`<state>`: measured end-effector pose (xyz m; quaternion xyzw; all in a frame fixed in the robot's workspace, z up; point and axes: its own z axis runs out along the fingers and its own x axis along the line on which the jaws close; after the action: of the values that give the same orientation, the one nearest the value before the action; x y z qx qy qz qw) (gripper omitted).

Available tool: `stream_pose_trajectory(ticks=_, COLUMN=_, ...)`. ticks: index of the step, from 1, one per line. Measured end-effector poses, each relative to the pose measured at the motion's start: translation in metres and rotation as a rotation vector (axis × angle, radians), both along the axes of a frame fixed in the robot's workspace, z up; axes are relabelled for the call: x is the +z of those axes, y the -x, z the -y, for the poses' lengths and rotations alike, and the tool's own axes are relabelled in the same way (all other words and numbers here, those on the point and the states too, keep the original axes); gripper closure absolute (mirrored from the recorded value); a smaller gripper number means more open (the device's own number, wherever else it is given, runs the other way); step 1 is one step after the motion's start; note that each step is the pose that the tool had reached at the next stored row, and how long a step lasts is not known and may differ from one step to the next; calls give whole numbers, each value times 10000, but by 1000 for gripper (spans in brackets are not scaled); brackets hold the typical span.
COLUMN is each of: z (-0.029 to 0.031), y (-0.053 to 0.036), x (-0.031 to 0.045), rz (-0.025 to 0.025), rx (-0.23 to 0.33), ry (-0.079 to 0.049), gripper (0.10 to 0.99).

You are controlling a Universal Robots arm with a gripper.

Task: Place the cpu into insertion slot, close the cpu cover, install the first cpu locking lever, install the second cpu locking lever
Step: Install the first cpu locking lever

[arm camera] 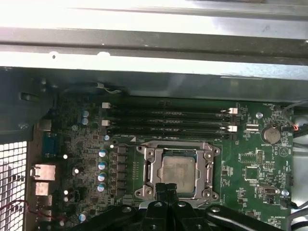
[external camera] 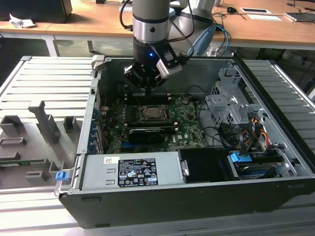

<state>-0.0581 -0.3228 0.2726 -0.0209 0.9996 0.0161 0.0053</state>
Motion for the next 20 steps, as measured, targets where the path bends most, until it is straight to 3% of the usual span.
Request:
stream_pose_trajectory(ticks=11, z=1, y=124, x=-11, rz=-2, rx=0, ry=1, gripper=980)
stream_pose_trajectory(ticks=17, z=0, y=306, x=-27, rz=-1, rx=-2, ry=-5, gripper=980)
stream_pose_trajectory(ticks=20, z=0, y=424, x=-77, rz=0, rx=-2, ry=-5, gripper=980)
